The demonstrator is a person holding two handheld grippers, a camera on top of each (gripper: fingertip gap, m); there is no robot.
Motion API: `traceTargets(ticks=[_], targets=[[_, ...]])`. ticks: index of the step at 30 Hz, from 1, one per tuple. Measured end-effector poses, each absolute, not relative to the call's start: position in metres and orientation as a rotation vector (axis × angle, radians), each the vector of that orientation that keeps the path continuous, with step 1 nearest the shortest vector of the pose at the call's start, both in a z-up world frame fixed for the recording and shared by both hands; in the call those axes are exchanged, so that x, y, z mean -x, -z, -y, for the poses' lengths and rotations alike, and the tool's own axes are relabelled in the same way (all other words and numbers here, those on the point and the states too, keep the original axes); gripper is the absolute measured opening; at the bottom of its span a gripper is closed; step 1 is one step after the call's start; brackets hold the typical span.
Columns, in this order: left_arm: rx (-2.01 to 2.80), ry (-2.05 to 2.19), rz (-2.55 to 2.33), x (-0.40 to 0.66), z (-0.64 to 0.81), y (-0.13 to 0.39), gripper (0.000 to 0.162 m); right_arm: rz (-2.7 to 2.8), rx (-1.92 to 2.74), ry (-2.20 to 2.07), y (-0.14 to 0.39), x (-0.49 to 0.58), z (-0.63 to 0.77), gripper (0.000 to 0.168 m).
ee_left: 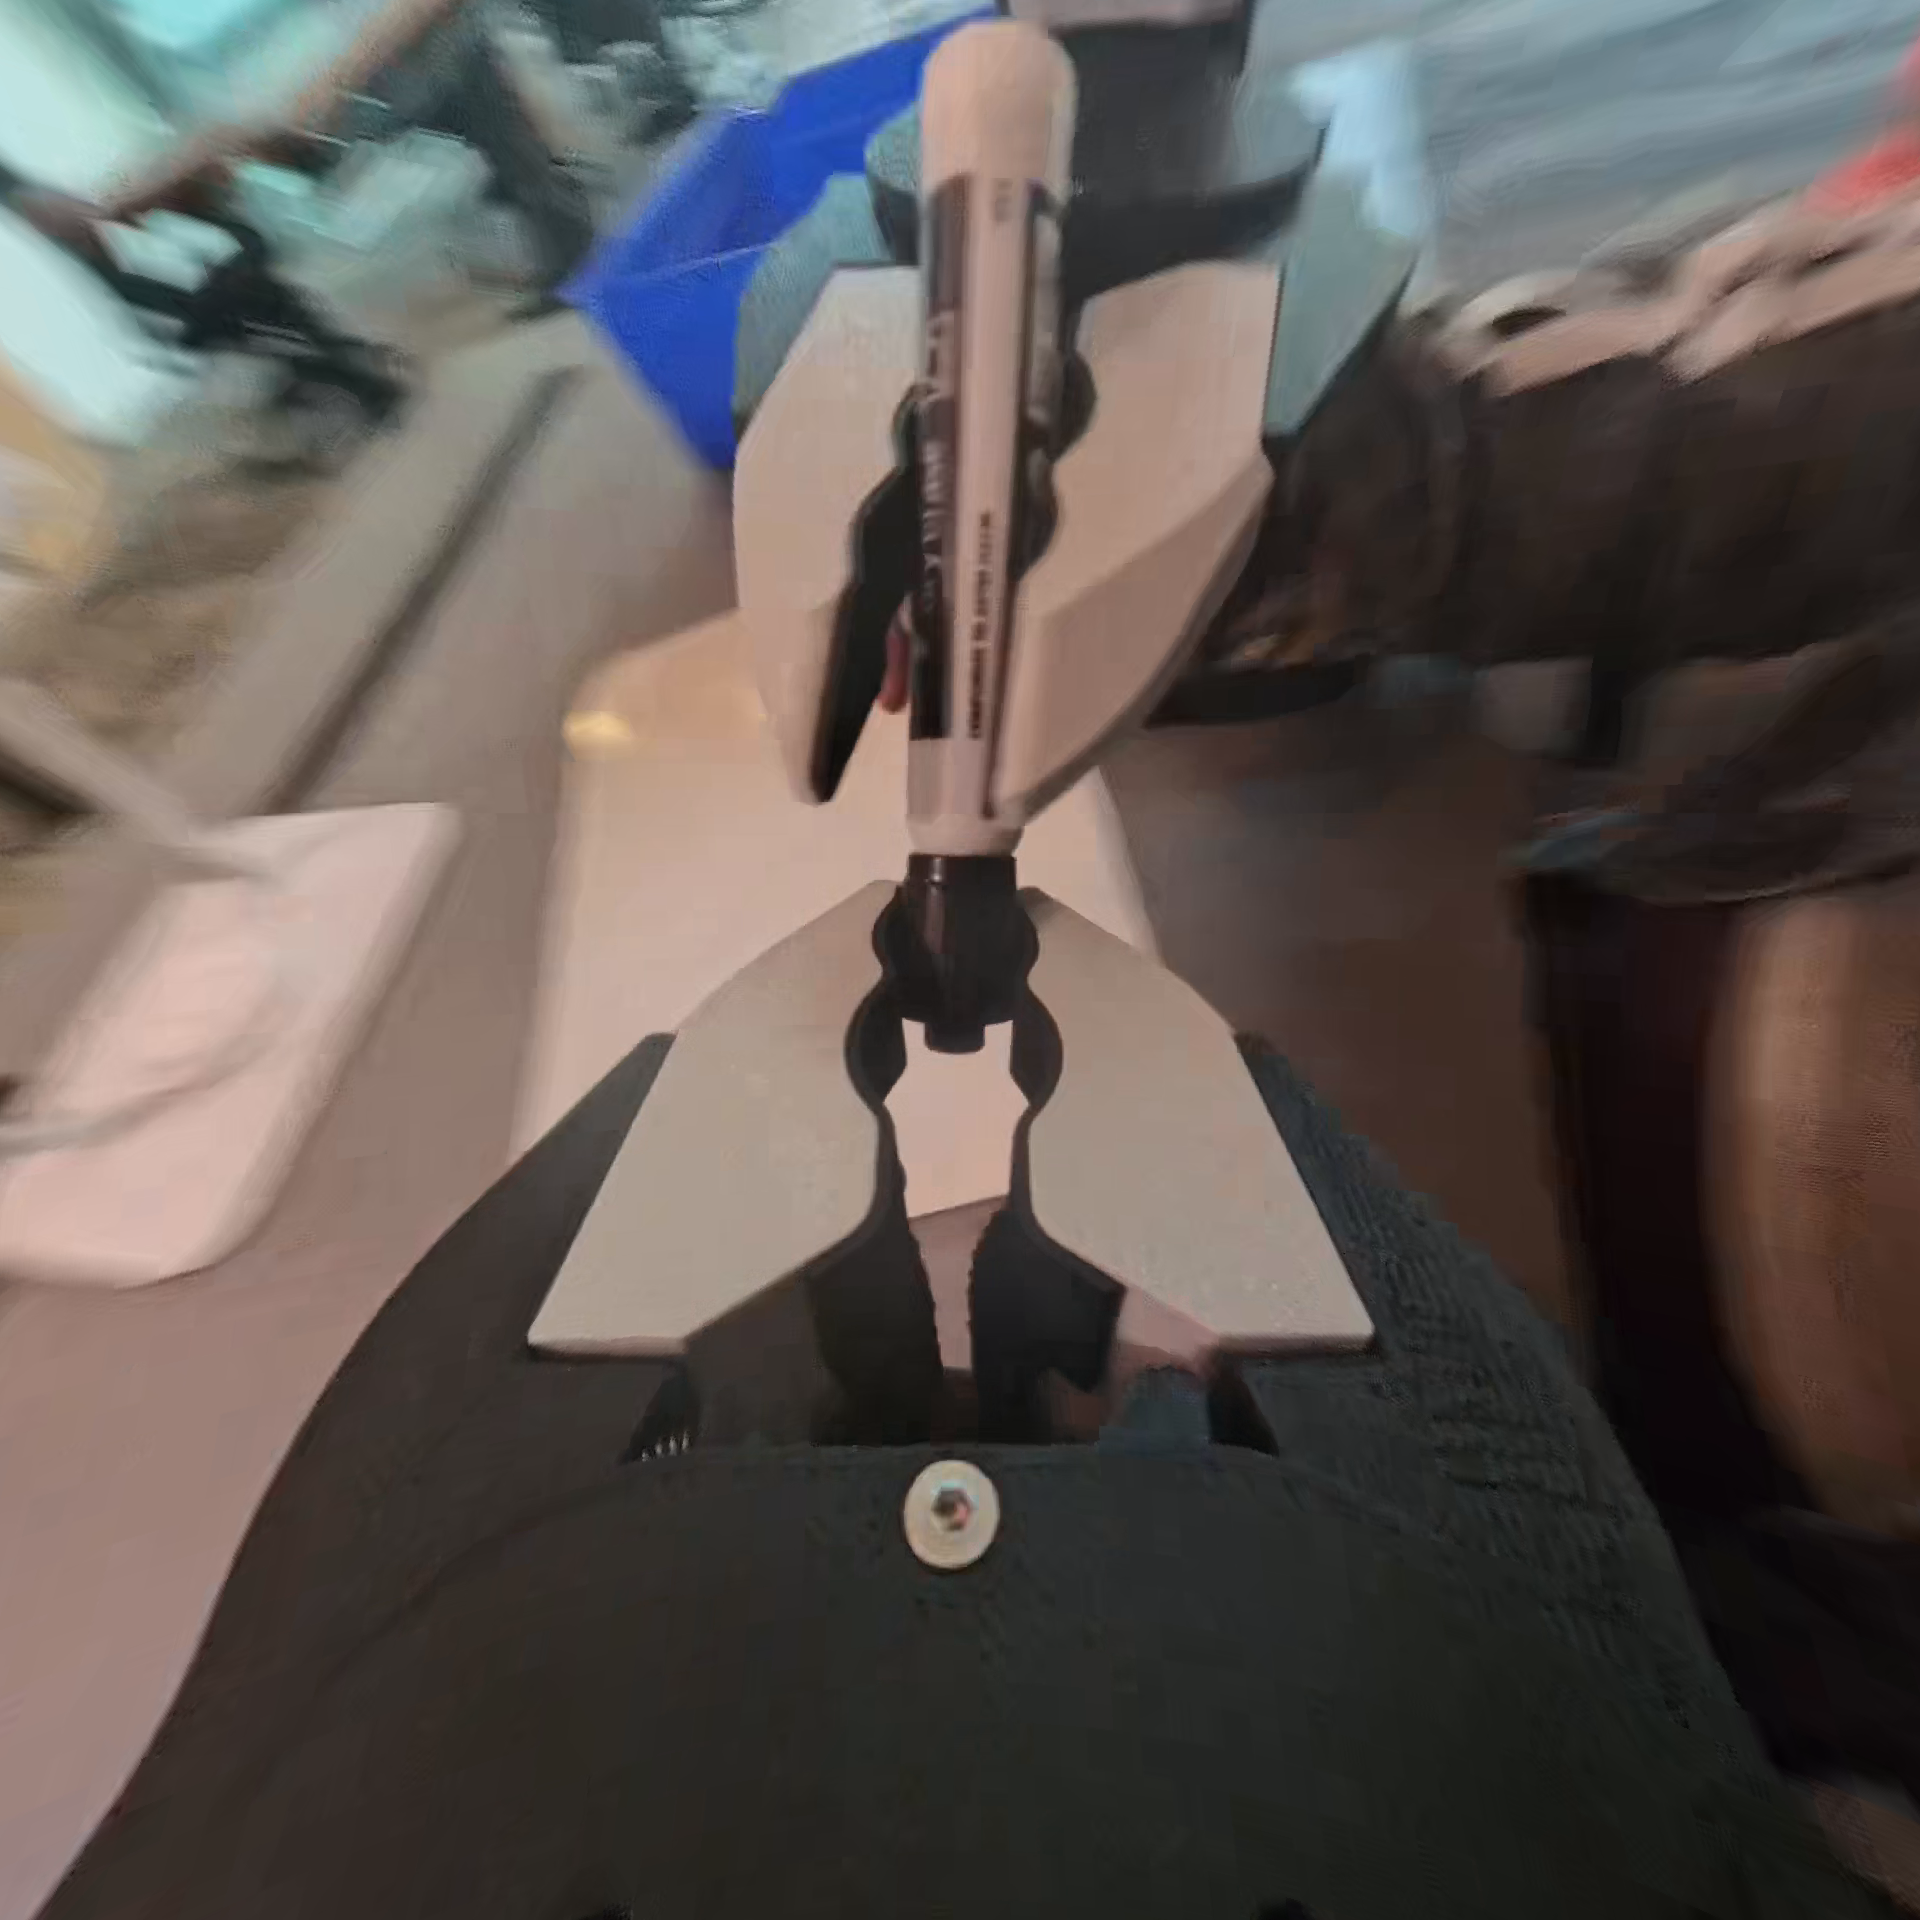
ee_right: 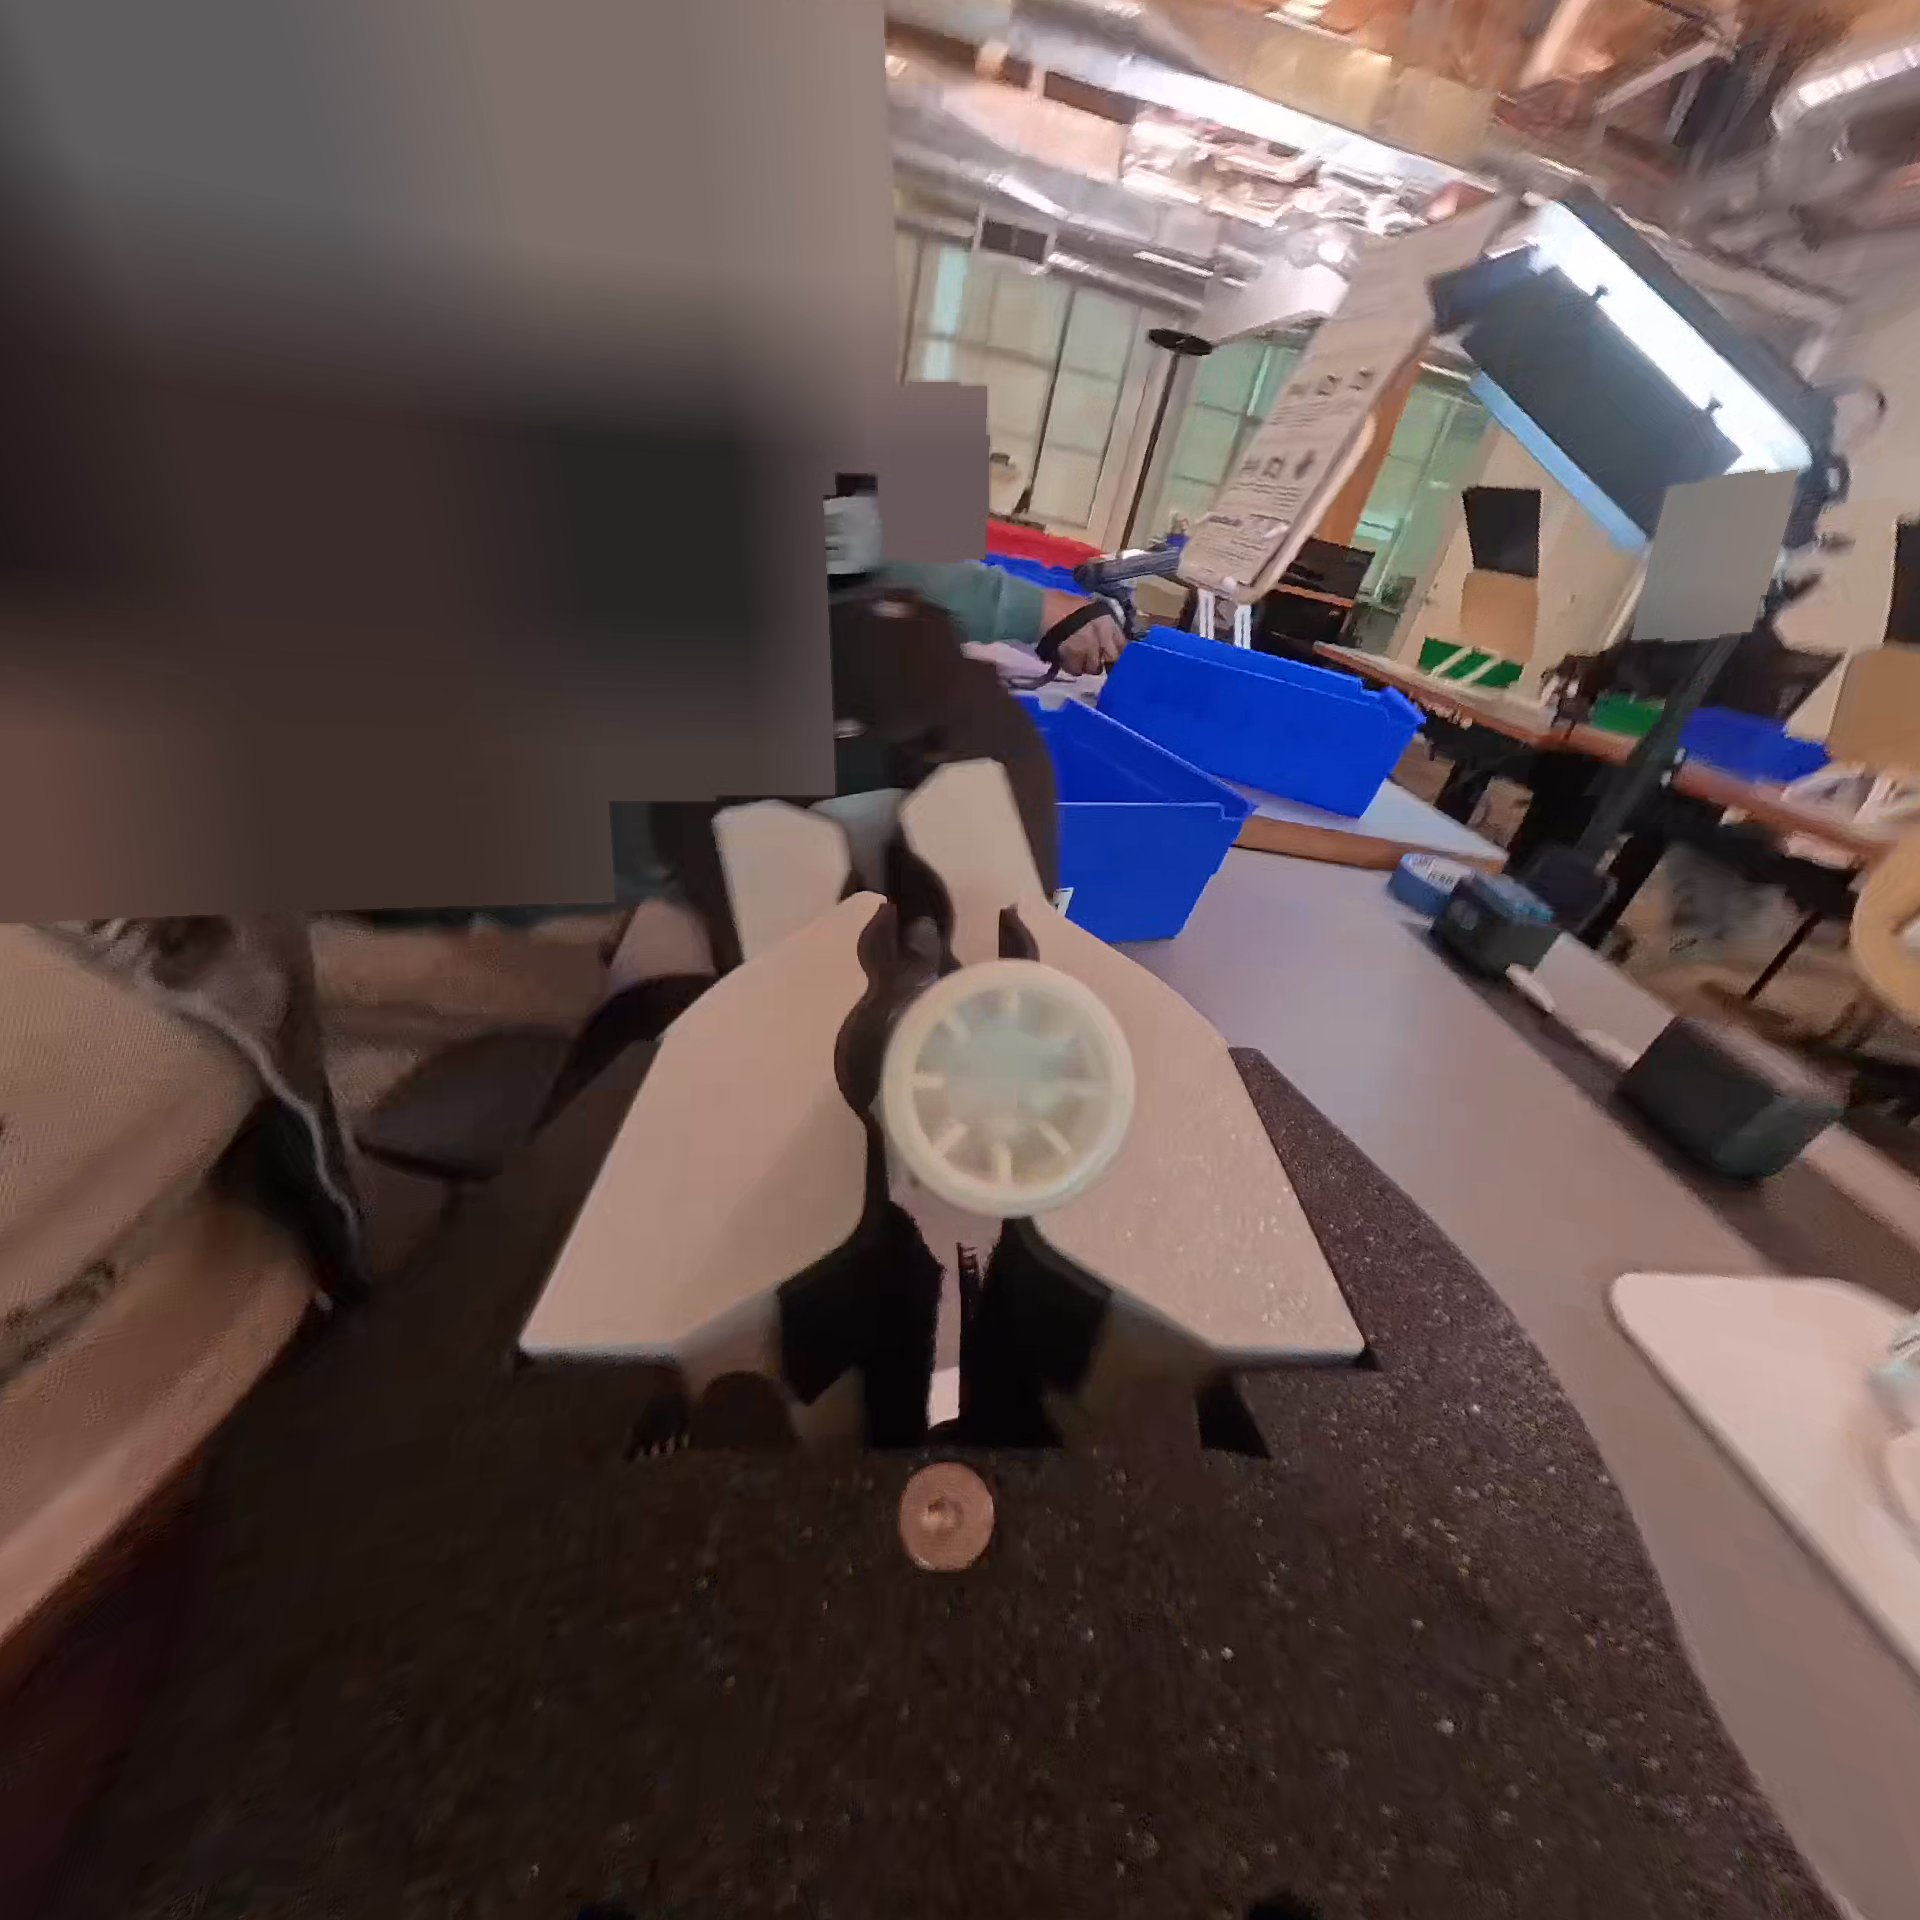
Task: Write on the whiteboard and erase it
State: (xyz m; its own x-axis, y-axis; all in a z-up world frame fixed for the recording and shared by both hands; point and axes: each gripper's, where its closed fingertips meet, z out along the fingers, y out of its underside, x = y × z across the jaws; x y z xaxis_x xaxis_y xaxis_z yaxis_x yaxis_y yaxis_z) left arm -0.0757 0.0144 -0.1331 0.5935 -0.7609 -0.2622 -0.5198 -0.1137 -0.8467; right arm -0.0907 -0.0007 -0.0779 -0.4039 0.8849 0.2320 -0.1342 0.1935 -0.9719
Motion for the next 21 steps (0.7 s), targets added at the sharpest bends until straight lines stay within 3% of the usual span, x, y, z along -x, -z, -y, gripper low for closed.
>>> traceTargets(ticks=[3,7,8,12,15,21], targets=[[1.759,0.715,-0.918,0.061,-0.004,0.118,0.017,1.503,0.691,-1.223,0.064,0.081,0.006,0.019],[1.304,-0.54,-1.03,0.09,-0.043,0.083,0.015,1.24,0.888,-1.41,0.045,0.079,-0.016,0.019],[1.265,-0.567,-1.019,0.088,-0.044,0.083,0.015,1.232,0.91,-1.444,0.045,0.079,-0.018,0.019],[1.682,0.301,-0.817,0.089,-0.033,0.114,0.014,1.219,0.799,-1.389,0.037,0.058,-0.023,0.019],[1.632,-0.212,-0.651,0.18,-0.049,0.113,0.014,0.996,0.928,-1.446,0.012,0.014,-0.076,0.019],[1.832,0.108,-0.605,0.151,-0.069,0.145,0.015,1.101,1.28,-1.419,0.072,0.049,-0.105,0.02]])
